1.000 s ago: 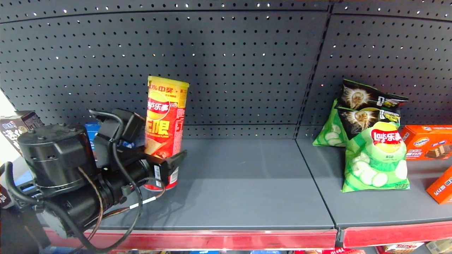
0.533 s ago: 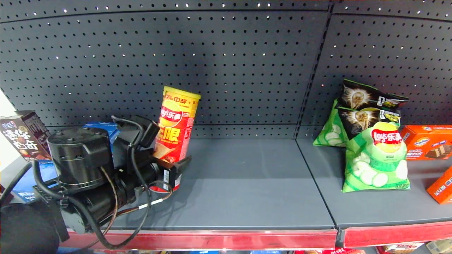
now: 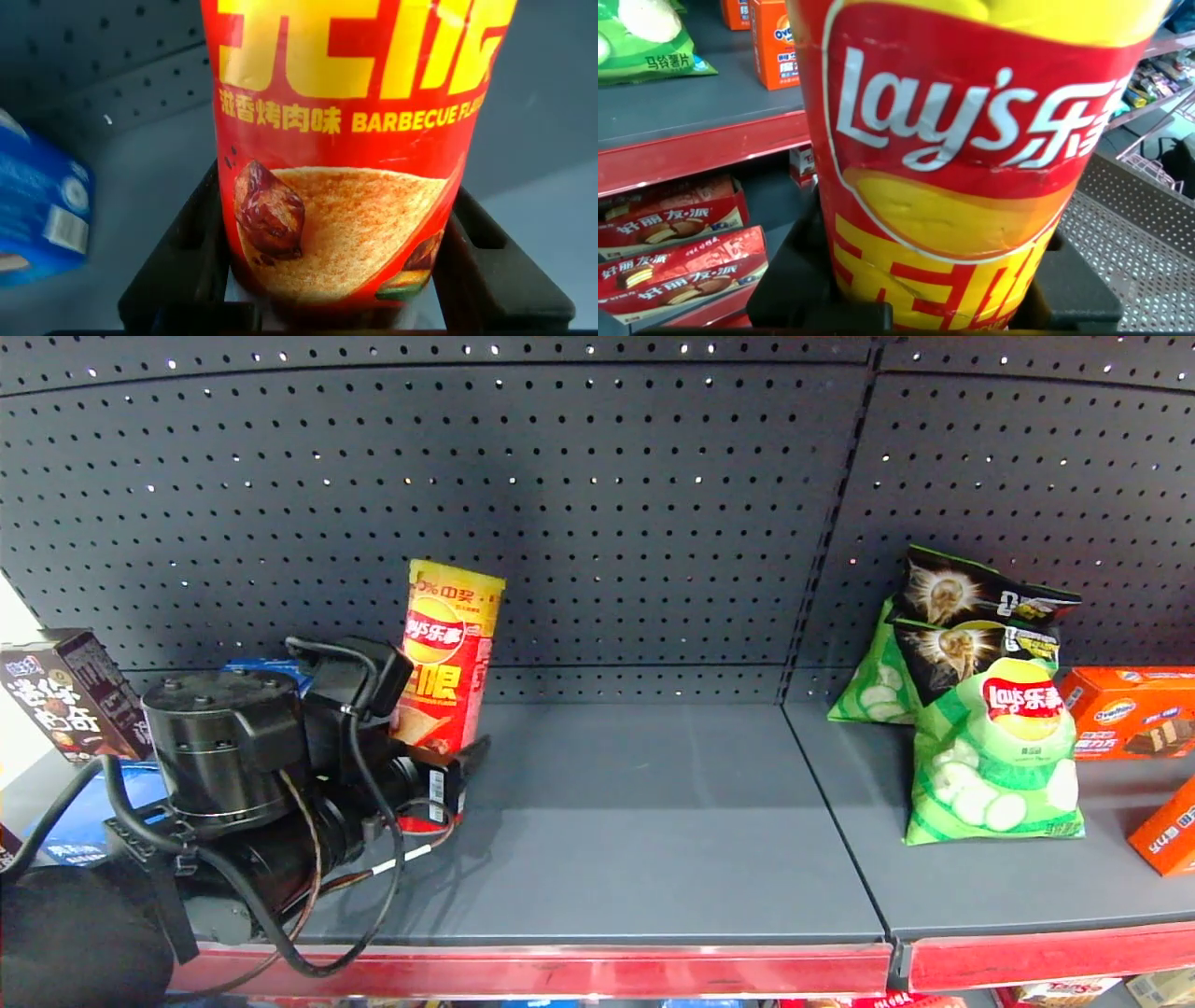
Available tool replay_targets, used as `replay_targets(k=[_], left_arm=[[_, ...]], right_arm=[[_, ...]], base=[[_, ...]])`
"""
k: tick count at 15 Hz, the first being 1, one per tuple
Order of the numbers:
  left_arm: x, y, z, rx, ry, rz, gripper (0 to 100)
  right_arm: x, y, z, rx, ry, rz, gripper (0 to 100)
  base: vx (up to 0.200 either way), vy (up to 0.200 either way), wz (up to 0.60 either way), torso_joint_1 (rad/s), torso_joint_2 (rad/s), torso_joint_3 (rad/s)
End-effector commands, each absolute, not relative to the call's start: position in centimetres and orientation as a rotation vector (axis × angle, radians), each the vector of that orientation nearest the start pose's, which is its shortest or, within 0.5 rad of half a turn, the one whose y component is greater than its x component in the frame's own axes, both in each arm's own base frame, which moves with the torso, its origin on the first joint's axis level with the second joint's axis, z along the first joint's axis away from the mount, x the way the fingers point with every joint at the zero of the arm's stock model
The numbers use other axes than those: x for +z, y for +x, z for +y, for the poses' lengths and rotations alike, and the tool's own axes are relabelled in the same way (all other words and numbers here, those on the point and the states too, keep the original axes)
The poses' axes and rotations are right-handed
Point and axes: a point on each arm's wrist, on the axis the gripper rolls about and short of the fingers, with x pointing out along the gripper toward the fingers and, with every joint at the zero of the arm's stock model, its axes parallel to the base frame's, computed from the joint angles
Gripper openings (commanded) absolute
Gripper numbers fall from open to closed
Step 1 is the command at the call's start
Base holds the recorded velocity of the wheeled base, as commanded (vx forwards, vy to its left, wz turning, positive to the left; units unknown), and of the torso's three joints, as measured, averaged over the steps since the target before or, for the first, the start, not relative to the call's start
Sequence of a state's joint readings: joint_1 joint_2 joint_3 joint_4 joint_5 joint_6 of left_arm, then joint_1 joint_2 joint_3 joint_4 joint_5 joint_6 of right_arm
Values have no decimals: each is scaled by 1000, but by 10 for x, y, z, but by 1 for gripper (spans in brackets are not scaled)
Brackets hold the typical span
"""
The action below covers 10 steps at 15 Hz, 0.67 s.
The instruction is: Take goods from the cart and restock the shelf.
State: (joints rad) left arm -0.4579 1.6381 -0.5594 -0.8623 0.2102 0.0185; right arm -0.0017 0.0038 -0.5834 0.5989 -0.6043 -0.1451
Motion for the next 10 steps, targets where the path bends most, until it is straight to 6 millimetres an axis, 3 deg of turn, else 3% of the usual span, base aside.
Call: replay_targets(k=[1,3,5,7,8,9,10], left_arm=[[159,239,-115,-253,62,189,0],[143,228,-123,-296,24,109,0],[127,231,-139,-272,-24,-10,0],[123,244,-170,-113,-82,-77,0],[129,242,-205,-1,-264,-114,0],[123,235,-226,-10,-341,-103,0],[130,240,-232,-27,-382,-129,0]], right_arm=[[158,-97,-13,-604,-147,62,0],[160,-98,-13,-605,-146,57,0],[160,-98,-13,-604,-145,56,0],[160,-98,-13,-604,-141,56,0],[160,-98,-13,-604,-140,55,0],[160,-98,-13,-604,-140,53,0],[161,-99,-13,-604,-140,52,0]], base=[[0,0,0,0,0,0],[0,0,0,0,0,0],[0,0,0,0,0,0],[0,0,0,0,0,0],[0,0,0,0,0,0],[0,0,0,0,0,0],[0,0,0,0,0,0]])
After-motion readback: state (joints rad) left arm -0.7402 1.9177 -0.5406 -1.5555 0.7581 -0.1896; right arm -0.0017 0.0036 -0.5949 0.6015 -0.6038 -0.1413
